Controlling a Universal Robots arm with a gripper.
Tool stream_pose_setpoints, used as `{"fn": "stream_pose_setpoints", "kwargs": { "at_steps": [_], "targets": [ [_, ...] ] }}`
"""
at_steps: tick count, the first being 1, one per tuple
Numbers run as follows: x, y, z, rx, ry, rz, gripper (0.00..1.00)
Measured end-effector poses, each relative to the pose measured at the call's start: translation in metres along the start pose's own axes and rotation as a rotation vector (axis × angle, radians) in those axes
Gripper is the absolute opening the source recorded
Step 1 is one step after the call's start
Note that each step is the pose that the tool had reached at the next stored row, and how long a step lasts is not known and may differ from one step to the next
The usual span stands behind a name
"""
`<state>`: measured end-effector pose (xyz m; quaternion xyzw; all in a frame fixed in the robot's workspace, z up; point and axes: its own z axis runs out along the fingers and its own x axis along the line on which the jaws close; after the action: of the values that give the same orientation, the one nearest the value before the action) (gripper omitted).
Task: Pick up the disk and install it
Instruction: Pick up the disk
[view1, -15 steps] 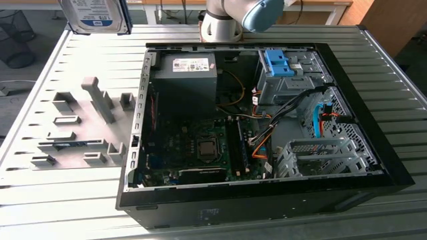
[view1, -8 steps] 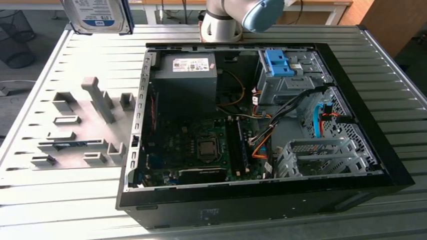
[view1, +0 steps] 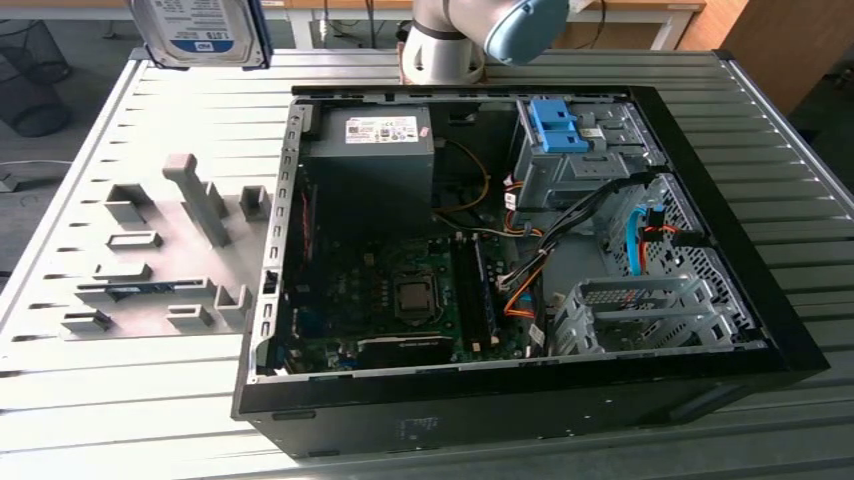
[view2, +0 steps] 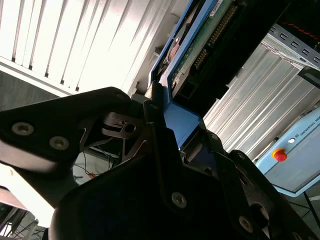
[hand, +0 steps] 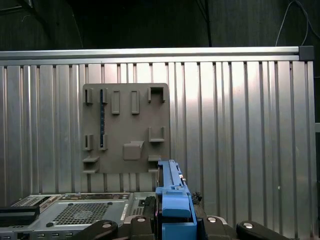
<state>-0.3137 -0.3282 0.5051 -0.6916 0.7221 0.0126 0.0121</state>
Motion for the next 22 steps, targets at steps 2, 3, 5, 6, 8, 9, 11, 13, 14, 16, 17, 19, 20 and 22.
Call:
{"fn": "stream_pose_setpoints", "kwargs": {
  "at_steps": [2,3,5,6,8,9,11,13,14,16,17,19,20,22],
  "targets": [
    [0.0,-0.001,0.0,0.0,0.0001,0.0,0.37],
    [-0.0001,-0.0016,0.0,-0.0001,0.0001,0.0,0.37],
    [-0.0001,-0.0026,0.0,-0.0001,0.0001,0.0,0.37],
    [-0.0001,-0.0031,0.0,0.0,0.0,0.0,0.37],
    [-0.0002,-0.0042,0.0,0.0,0.0,0.0,0.37],
    [-0.0002,-0.0047,0.0,-0.0001,0.0,0.0,0.37],
    [-0.0002,-0.0057,0.0,0.0,0.0,0.0,0.37],
    [-0.0003,-0.0068,0.0,-0.0001,0.0001,0.0,0.37],
    [-0.0003,-0.0073,0.0,0.0,0.0,0.0,0.37],
    [-0.0003,-0.0083,0.0,0.0,0.0001,0.0,0.37],
    [-0.0004,-0.0089,-0.0001,-0.0001,0.0001,0.0,0.37],
    [-0.0004,-0.0099,0.0,0.0,0.0,0.0,0.37],
    [-0.0005,-0.0104,0.0,-0.0001,0.0001,0.0,0.37],
    [-0.0005,-0.0115,0.0,0.0,0.0001,0.0,0.37]
  ]
}}
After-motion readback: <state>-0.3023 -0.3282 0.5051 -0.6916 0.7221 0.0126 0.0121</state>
